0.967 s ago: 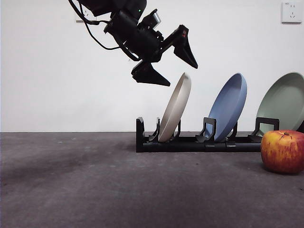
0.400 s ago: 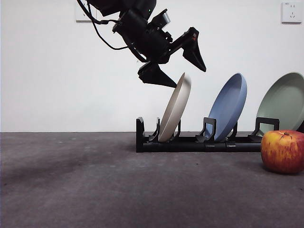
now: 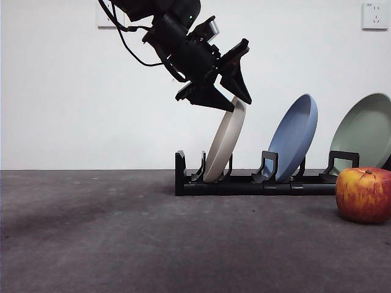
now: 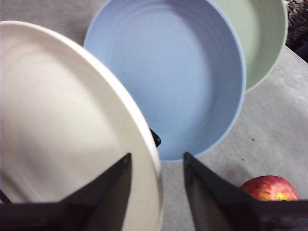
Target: Take the yellow plate from the plate rack,put the plate on the table,take the apple from the table,put the apple in the plate
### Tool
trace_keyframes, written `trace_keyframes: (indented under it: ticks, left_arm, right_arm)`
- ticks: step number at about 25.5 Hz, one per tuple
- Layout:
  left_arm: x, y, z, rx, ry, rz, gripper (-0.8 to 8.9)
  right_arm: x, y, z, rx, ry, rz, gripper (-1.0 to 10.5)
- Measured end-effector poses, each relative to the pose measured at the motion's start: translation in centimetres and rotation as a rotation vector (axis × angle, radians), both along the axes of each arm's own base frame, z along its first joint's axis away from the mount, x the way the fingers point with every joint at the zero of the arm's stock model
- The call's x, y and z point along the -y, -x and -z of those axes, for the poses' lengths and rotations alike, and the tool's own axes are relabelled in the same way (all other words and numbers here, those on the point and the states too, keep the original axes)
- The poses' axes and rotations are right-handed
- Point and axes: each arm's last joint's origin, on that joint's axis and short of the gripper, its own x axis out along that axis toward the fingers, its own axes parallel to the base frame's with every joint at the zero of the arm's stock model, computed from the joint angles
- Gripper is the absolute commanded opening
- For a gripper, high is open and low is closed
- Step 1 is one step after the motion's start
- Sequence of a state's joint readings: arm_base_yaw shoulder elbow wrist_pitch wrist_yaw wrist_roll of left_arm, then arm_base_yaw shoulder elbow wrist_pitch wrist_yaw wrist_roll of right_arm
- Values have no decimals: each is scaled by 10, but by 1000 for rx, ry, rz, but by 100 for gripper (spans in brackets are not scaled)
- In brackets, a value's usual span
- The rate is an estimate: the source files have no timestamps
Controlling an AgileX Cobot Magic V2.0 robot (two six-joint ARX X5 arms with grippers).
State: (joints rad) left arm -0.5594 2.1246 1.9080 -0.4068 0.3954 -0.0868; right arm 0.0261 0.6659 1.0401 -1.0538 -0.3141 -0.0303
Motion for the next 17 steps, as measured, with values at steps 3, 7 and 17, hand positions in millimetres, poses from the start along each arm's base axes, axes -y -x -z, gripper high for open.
trace_keyframes:
  ticks: [3, 7, 17]
  left_arm:
    - [0, 0, 0, 1, 0, 0, 82]
    - [0, 0, 0, -1, 2, 4, 23]
    - [1, 1, 1, -13, 13, 24, -8]
  right_arm:
    - [0, 0, 0, 0, 0, 0, 566]
    - [0, 0, 0, 0, 0, 0, 566]
    - [0, 0, 0, 0, 0, 0, 565]
